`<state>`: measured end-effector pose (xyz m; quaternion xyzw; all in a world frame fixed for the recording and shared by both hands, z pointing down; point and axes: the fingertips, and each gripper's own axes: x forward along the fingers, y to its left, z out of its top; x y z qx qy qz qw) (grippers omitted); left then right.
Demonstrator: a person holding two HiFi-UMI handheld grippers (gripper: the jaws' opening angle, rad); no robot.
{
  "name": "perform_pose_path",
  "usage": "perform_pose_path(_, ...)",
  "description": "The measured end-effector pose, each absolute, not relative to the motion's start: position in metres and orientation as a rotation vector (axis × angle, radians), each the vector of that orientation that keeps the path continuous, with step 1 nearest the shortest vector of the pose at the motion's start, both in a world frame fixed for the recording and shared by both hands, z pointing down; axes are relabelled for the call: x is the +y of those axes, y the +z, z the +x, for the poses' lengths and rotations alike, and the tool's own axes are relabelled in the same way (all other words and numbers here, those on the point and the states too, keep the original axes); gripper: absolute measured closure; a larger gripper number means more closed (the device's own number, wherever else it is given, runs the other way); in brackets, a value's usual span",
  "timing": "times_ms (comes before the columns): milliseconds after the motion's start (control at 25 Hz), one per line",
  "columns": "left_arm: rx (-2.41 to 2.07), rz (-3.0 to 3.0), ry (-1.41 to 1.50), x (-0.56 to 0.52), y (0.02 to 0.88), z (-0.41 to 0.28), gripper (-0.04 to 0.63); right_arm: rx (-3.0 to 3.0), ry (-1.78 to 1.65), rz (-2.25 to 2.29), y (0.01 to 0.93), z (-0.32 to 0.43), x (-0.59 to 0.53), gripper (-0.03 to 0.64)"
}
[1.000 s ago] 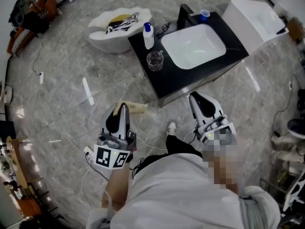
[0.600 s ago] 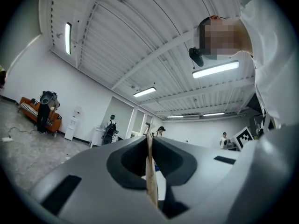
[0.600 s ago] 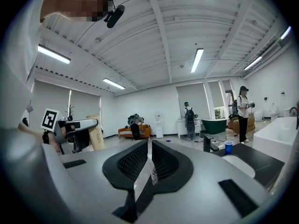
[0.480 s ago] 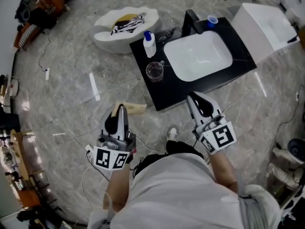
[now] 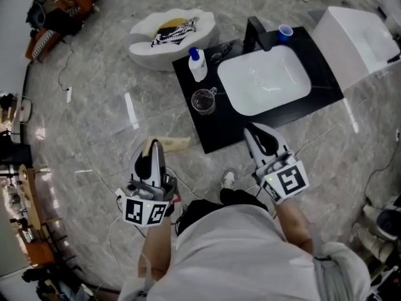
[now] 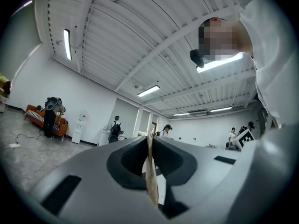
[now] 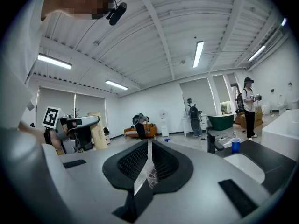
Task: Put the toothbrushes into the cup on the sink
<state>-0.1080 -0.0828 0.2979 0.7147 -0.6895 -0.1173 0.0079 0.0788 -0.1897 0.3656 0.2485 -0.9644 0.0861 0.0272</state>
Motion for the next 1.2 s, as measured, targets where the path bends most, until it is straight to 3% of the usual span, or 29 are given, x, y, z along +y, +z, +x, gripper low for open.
perform_pose_path(600, -2.23, 2.157, -0.424, -0.072, 0.298, -0.121, 0.563, -2.988, 0.237, 0.643, 0.363, 0.057, -0.186, 0.566)
perform_pose_path(1200, -2.11, 2.237, -0.563, -0.095, 0.293, -0.158, 0.563, -2.923, 0.174, 0.801, 0.349, 0.044, -0.191, 0.565)
